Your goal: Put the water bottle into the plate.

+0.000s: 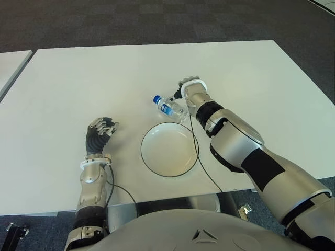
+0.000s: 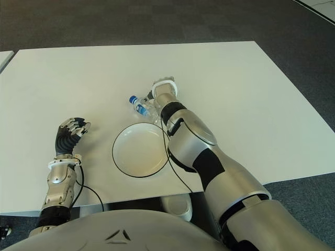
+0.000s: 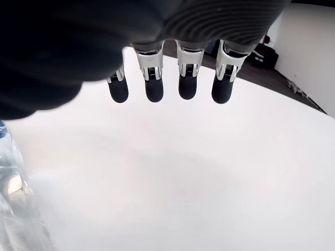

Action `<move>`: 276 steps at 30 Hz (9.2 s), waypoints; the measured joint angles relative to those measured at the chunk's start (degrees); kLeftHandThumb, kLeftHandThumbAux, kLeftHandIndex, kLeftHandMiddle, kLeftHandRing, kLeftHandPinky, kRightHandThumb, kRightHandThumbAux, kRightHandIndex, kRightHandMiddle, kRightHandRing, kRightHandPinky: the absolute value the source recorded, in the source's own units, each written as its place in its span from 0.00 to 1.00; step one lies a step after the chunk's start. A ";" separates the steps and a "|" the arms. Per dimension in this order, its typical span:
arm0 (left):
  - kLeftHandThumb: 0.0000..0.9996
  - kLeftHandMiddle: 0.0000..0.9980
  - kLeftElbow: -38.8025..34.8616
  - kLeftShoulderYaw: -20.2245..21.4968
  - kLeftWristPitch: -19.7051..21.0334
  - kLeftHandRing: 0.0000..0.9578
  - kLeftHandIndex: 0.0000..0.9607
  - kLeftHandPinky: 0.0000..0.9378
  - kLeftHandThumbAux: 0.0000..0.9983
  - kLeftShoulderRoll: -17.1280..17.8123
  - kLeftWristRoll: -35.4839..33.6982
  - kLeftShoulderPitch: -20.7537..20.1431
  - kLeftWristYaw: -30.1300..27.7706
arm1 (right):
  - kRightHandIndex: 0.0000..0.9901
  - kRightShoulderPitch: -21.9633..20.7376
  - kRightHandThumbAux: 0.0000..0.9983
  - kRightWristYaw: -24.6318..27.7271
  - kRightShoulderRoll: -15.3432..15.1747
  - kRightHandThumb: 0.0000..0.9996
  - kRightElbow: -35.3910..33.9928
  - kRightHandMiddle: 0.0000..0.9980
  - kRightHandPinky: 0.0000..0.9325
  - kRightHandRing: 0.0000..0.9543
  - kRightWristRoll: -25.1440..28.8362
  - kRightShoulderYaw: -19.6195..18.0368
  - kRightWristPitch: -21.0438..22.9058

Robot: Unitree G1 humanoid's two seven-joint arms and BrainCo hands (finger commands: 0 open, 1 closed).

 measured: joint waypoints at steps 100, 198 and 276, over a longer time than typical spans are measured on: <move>0.71 0.51 -0.04 0.27 -0.20 0.52 0.45 0.53 0.71 0.97 -0.59 -2.66 -1.39 | 0.00 -4.17 0.14 -10.23 -8.35 0.50 -3.15 0.00 0.00 0.00 6.62 -9.31 -2.69; 0.71 0.50 -3.48 0.32 2.72 0.50 0.45 0.51 0.71 1.00 -1.84 -0.56 -2.16 | 0.00 24.22 0.20 -30.50 -10.23 0.53 -15.92 0.00 0.00 0.00 10.86 -20.06 6.61; 0.71 0.54 -4.56 0.80 0.86 0.54 0.45 0.54 0.71 0.23 -1.19 1.01 0.01 | 0.44 20.62 0.73 -29.34 -14.60 0.70 -10.81 0.81 0.89 0.83 24.33 -29.23 -8.75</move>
